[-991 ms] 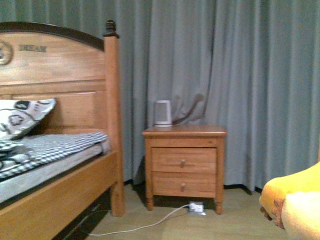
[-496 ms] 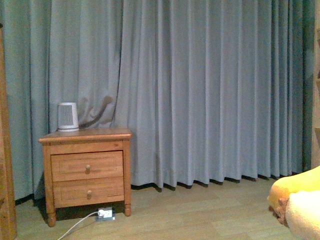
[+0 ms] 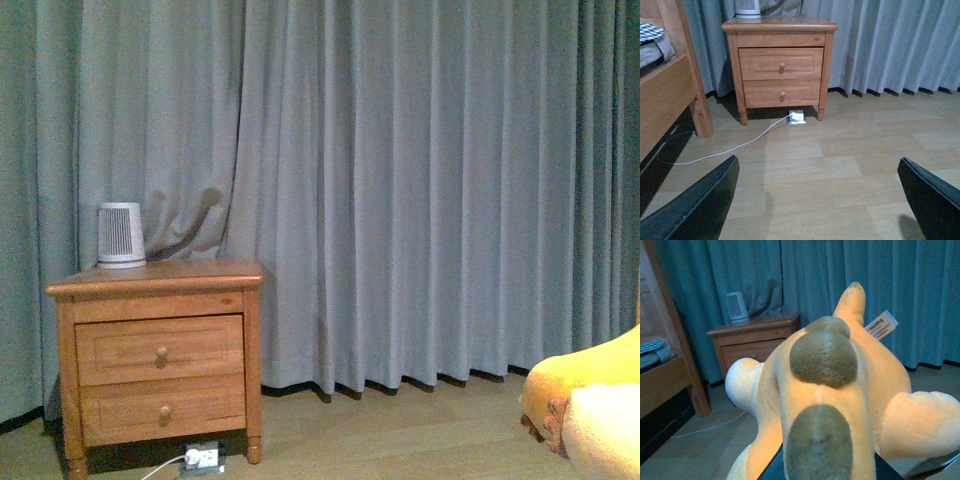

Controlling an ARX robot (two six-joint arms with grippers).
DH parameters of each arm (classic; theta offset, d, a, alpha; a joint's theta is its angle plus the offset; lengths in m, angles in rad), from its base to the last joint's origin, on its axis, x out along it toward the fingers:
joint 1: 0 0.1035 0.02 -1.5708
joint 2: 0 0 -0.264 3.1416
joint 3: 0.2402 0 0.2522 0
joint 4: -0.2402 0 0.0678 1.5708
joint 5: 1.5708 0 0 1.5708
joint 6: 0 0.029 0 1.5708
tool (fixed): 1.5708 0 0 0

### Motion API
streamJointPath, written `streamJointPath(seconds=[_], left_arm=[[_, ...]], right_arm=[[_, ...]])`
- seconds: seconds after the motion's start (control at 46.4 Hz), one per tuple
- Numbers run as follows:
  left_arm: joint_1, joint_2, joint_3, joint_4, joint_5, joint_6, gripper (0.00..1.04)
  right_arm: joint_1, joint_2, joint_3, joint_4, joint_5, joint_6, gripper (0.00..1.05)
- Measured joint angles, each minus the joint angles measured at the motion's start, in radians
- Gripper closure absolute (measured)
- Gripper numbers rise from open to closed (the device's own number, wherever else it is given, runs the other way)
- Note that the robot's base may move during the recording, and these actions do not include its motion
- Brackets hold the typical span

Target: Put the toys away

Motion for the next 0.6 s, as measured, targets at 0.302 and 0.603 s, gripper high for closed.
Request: streamJointPath(seconds=[0.302, 0.603], left_arm=[[0.0, 0.0, 0.0, 0.0, 0.0, 0.0, 0.06], [0.0, 0.0, 0.0, 0.0, 0.0, 0.0, 0.06]], right_arm=[[0.0, 0.0, 0.0, 0.0, 0.0, 0.0, 0.97], [0.0, 0.0, 0.0, 0.0, 0.0, 0.0, 0.97]])
